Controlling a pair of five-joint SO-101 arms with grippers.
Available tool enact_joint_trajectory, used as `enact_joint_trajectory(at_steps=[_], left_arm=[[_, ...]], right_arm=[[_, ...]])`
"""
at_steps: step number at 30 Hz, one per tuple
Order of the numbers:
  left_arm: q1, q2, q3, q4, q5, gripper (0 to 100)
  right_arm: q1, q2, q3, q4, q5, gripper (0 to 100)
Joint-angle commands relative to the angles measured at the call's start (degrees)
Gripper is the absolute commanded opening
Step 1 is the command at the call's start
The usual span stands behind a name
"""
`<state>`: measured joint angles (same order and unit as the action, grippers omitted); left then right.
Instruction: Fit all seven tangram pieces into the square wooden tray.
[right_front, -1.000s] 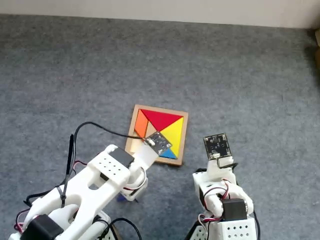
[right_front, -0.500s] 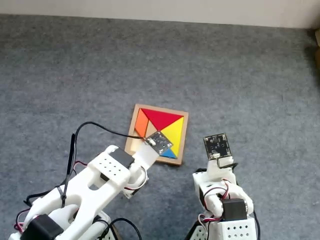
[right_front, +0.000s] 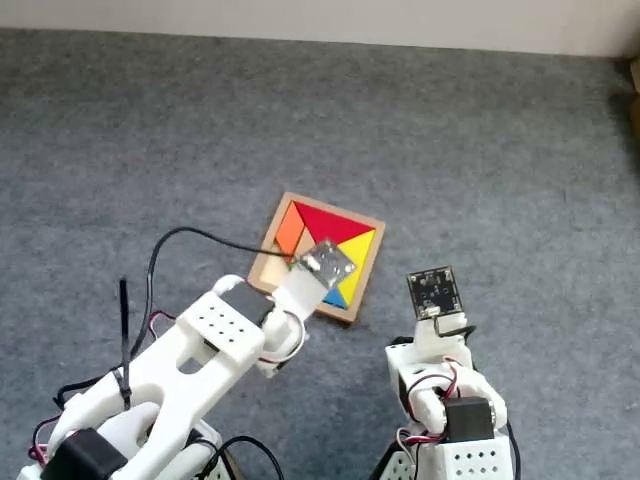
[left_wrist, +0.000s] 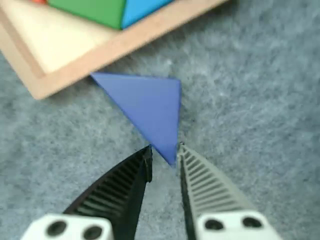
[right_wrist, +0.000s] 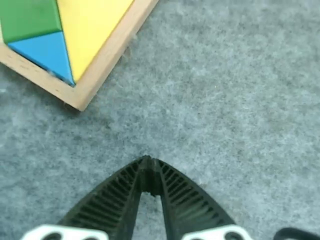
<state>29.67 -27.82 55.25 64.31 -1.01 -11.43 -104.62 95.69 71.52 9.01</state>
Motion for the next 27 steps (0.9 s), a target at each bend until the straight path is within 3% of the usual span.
enact_joint_trajectory(at_steps=[1, 6, 9, 15, 19, 27], left_arm=[[0.48, -0.66, -5.32, 3.16, 8.00, 19], [0.31, -0.13, -5.49, 3.43, 12.40, 27], [0.31, -0.04, -4.18, 2.46, 12.40, 27], [-1.89, -0.04, 1.80, -9.41, 17.85, 27], [-5.41, 0.04, 1.71, -10.20, 18.02, 27], [-5.49, 7.43, -2.07, -11.25, 18.02, 27]], right_arm=[[-0.04, -1.19, 8.57, 0.48, -0.18, 0.5], [-0.04, -1.19, 8.57, 0.48, -0.18, 0.5], [-0.04, -1.19, 8.57, 0.48, -0.18, 0.5], [-0.04, -1.19, 8.57, 0.48, -0.18, 0.5], [-0.04, -1.19, 8.57, 0.48, -0.18, 0.5], [-0.04, -1.19, 8.57, 0.48, -0.18, 0.5]])
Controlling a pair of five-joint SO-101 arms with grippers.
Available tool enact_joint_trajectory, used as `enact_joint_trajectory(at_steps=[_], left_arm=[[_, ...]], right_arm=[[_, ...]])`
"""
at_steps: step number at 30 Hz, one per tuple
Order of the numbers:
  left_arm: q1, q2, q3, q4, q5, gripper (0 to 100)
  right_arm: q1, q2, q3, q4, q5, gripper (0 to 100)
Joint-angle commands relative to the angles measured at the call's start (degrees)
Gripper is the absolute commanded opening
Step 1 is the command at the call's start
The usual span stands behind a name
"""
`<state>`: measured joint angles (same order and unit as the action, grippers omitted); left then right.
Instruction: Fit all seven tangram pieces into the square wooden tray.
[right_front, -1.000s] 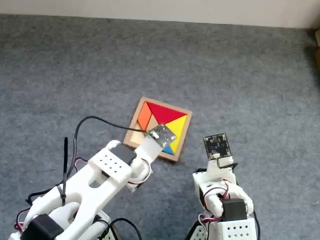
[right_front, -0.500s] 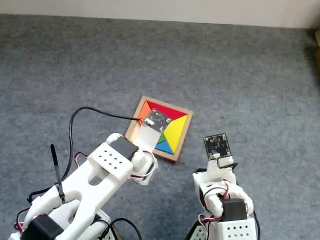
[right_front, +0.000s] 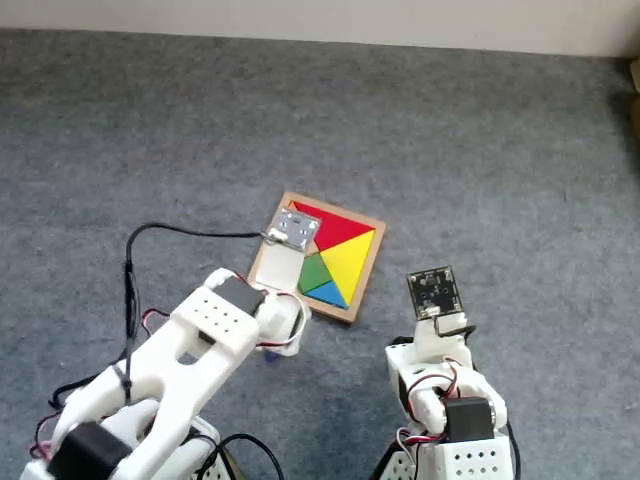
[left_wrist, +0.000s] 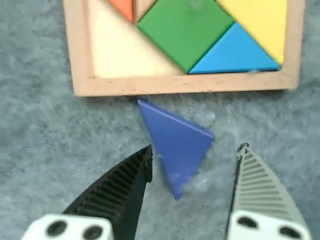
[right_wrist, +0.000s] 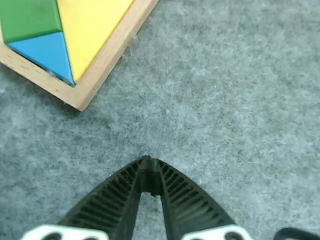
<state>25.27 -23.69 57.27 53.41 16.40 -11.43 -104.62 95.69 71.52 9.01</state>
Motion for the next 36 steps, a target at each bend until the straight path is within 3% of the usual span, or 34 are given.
enact_joint_trajectory(at_steps=[1, 11, 18, 25, 36], left_arm=[[-1.10, 5.49, -5.41, -0.35, 0.62, 27], [-1.10, 20.18, -17.63, 4.22, 0.62, 16], [-0.92, 20.26, -17.63, 6.51, 0.26, 16], [5.23, 11.82, -17.45, 9.93, 0.18, 1], [1.89, 4.88, -17.71, 11.16, 0.26, 10]], right_arm=[[-0.04, -1.19, 8.57, 0.48, -0.18, 0.5], [-0.04, -1.19, 8.57, 0.48, -0.18, 0.5], [-0.04, -1.19, 8.57, 0.48, -0.18, 0.5], [0.04, -1.19, 8.57, 0.48, -0.18, 0.5], [0.04, -1.19, 8.57, 0.48, -0.18, 0.5]])
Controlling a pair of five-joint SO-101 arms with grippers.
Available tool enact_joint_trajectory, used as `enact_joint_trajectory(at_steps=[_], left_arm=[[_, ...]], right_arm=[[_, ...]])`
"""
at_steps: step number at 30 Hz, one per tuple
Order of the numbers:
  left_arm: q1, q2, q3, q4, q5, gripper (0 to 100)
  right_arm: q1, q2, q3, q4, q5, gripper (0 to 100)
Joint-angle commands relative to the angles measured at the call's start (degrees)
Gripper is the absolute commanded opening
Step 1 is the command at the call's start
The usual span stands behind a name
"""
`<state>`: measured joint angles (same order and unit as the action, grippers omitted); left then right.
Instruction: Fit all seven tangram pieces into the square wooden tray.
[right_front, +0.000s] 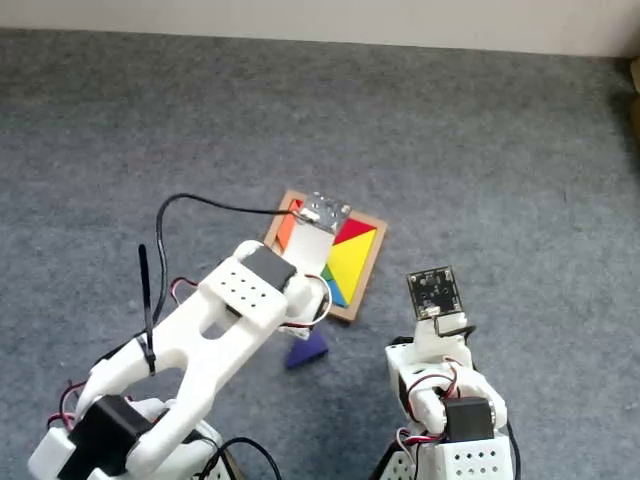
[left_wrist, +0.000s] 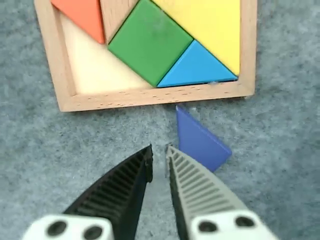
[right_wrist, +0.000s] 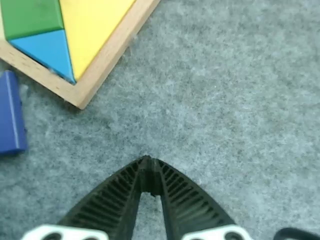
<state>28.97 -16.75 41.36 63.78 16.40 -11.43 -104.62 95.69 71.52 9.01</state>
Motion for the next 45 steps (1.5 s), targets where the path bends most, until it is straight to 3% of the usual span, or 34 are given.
enact_joint_trajectory(at_steps=[1, 11, 19, 28, 37, 45], left_arm=[[-1.89, -1.98, -1.63, 0.79, 0.26, 11], [0.92, -1.45, -1.45, 2.02, 0.79, 25], [4.26, 10.07, -2.15, -2.73, 0.79, 25], [4.18, 20.53, -11.30, 1.67, 6.68, 25], [4.44, 20.53, -11.03, 1.58, 3.43, 7], [4.26, 19.82, -11.56, 2.37, 1.23, 6]], right_arm=[[0.04, -1.19, 8.57, 0.48, -0.18, 0.5], [0.04, -1.19, 8.57, 0.48, -0.18, 0.5], [0.04, -1.19, 8.57, 0.48, -0.18, 0.5], [0.04, -1.19, 8.57, 0.48, -0.18, 0.5], [0.04, -1.19, 8.57, 0.48, -0.18, 0.5], [0.04, -1.19, 8.57, 0.48, -0.18, 0.5]])
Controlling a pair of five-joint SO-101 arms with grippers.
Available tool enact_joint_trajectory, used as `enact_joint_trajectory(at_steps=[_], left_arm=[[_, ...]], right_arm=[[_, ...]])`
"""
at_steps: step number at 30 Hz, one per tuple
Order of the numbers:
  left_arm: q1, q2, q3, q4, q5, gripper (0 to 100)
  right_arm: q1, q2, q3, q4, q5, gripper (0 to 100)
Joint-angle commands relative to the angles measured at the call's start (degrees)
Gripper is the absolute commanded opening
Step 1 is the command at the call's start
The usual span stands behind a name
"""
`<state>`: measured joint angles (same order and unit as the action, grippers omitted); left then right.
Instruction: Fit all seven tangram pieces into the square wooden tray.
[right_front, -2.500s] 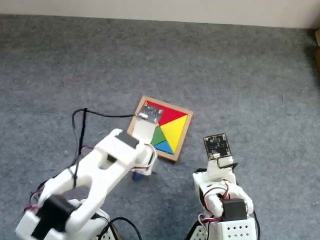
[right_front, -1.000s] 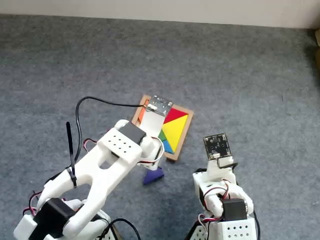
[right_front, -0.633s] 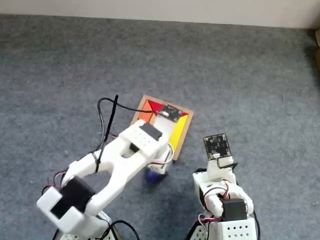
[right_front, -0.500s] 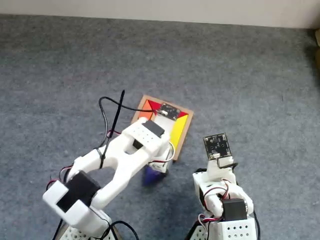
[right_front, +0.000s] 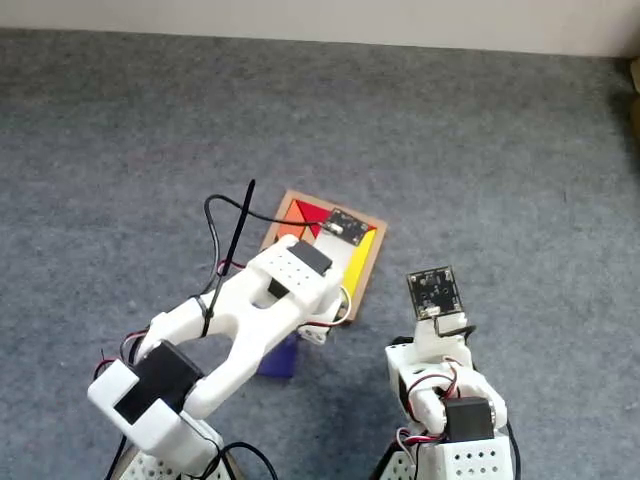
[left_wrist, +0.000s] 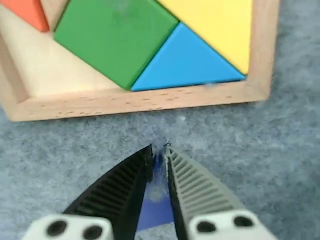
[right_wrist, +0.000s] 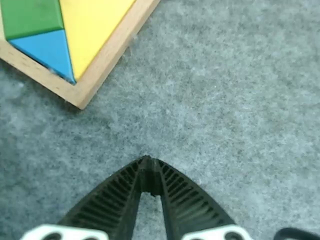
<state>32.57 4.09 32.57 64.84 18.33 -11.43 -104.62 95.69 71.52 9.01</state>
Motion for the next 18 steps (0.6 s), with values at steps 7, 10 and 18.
enact_joint_trajectory(at_steps=[7, 10, 18], left_arm=[[0.57, -14.29, -2.68, 9.23, -0.88, 6], [0.92, -20.79, 2.15, 9.14, -1.76, 6], [-1.45, -34.51, 24.40, -5.45, -7.91, 6]], right_arm=[[0.04, -1.19, 8.57, 0.48, -0.18, 0.5], [-0.04, -1.19, 8.57, 0.48, -0.18, 0.5], [-0.31, -1.19, 8.57, 0.48, -0.18, 0.5]])
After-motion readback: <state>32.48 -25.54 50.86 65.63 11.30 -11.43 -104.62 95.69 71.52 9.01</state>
